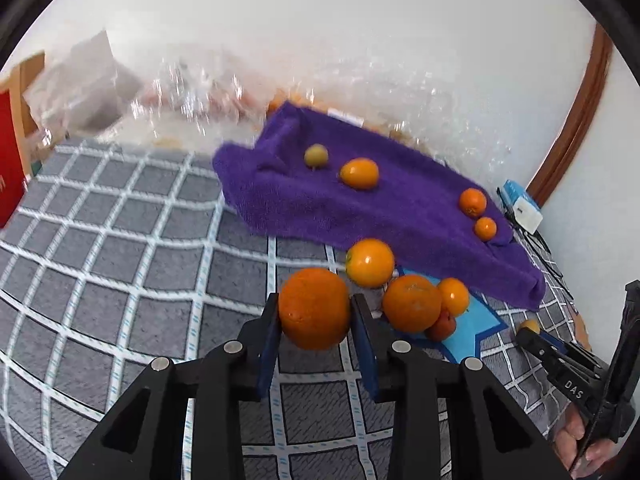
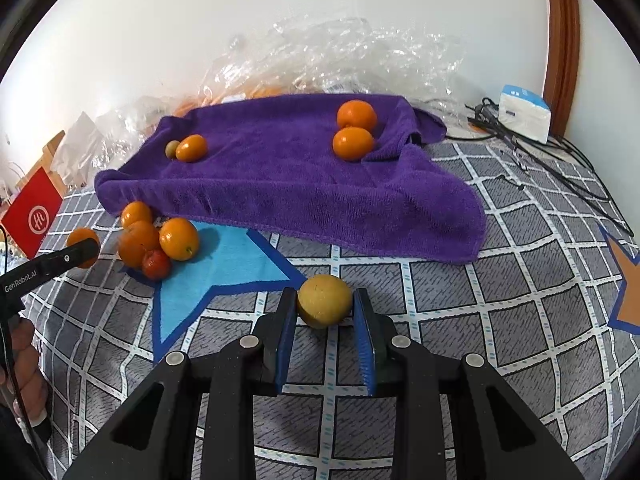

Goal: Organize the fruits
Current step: 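Carry the yellow fruit and the orange in both grippers over the purple towel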

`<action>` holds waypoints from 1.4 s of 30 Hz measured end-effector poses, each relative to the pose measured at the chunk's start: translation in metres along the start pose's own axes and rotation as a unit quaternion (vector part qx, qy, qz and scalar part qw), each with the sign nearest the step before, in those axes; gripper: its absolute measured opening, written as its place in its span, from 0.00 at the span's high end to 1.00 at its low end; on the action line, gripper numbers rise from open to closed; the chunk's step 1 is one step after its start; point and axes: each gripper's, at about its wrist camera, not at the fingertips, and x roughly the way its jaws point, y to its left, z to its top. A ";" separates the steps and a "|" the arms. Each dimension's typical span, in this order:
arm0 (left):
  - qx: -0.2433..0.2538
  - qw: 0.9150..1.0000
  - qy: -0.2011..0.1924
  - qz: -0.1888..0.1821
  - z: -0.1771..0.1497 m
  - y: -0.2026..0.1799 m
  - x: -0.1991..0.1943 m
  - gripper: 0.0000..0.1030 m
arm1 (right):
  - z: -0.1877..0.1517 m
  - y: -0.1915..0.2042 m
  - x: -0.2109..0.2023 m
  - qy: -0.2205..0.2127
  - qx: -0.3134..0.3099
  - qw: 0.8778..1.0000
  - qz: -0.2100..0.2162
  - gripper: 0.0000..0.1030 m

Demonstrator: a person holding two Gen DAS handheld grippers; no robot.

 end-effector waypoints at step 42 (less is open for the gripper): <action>-0.021 0.994 -0.103 0.027 0.013 0.006 -0.047 0.69 | 0.032 -0.015 -0.066 -0.083 0.025 0.996 0.001 0.73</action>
